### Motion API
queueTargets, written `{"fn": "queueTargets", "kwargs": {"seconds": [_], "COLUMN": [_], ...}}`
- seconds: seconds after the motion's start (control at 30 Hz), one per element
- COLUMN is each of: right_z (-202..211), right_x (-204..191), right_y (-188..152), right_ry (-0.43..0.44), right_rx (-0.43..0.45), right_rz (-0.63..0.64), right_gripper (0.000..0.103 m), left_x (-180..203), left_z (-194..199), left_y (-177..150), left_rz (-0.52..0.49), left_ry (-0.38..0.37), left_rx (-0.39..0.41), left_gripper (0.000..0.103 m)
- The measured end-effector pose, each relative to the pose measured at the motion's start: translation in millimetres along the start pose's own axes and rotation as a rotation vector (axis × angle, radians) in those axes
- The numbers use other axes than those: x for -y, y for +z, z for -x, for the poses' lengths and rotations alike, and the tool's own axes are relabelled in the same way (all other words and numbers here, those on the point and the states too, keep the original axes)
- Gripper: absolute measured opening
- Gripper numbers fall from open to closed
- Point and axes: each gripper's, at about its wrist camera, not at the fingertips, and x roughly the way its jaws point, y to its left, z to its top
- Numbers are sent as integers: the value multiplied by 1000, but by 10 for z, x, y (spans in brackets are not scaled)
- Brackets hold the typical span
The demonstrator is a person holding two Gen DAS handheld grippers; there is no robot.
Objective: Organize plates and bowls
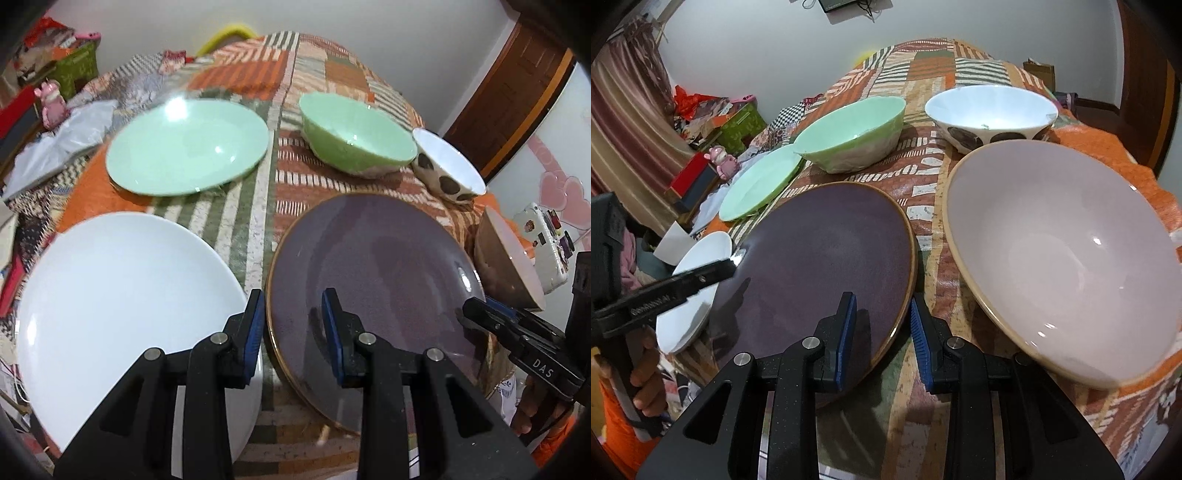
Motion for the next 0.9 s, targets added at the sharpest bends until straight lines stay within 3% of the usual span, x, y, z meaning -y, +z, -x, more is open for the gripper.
{"fn": "queueTargets", "kwargs": {"seconds": [0.2, 0.43, 0.57, 0.77, 0.9], "right_z": [129, 237, 292, 332, 285], "right_x": [-31, -154, -285, -552, -749], "right_y": [-33, -31, 23, 125, 173], "right_ry": [-4, 8, 18, 43, 68], "right_rx": [23, 48, 69, 103, 110], "right_rz": [16, 55, 98, 175, 217], "right_gripper": [27, 28, 28, 41, 51], "left_x": [67, 20, -55, -296, -516], "left_z": [360, 764, 946, 1173, 1218], "left_y": [-39, -125, -177, -286, -343], "left_rz": [-35, -35, -25, 2, 35], "left_ry": [17, 74, 99, 151, 190], "left_rx": [92, 191, 239, 278, 263], "left_gripper": [30, 45, 59, 72, 75]}}
